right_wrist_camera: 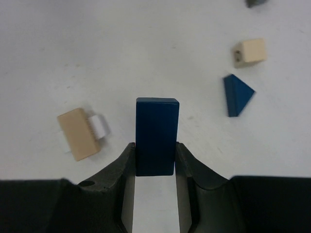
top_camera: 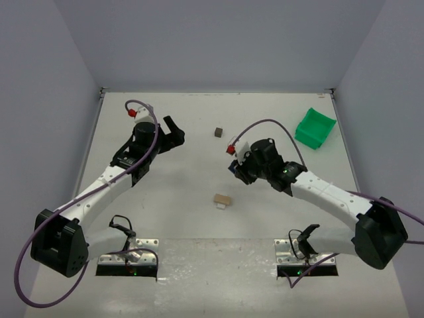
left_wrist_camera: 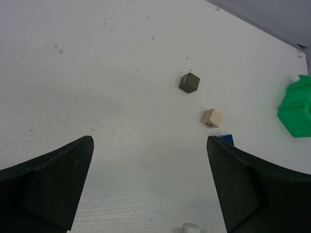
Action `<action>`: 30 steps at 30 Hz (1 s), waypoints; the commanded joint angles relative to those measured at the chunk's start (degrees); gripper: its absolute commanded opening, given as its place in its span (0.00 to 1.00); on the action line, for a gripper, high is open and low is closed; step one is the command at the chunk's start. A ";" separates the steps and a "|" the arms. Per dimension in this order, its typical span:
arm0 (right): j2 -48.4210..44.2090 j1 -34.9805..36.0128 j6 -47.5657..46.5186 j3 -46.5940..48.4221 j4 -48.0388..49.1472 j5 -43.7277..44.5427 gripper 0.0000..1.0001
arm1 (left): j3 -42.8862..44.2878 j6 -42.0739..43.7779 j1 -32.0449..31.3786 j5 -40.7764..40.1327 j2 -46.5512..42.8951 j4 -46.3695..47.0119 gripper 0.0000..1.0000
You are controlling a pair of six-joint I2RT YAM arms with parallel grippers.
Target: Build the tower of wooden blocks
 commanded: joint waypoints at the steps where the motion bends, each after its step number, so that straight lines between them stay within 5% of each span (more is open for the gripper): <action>1: 3.19 8.14 -3.90 4.27 -6.55 -2.09 0.02 | -1.01 0.00 0.08 -0.09 -3.81 1.26 1.00; 8: 12.44 15.05 -6.60 9.15 -10.32 2.06 0.02 | -2.23 0.08 0.15 -0.22 -5.39 1.76 1.00; 30: 17.39 14.97 -7.70 10.08 -7.74 4.37 0.06 | -2.23 0.15 0.15 -1.10 -5.06 1.59 1.00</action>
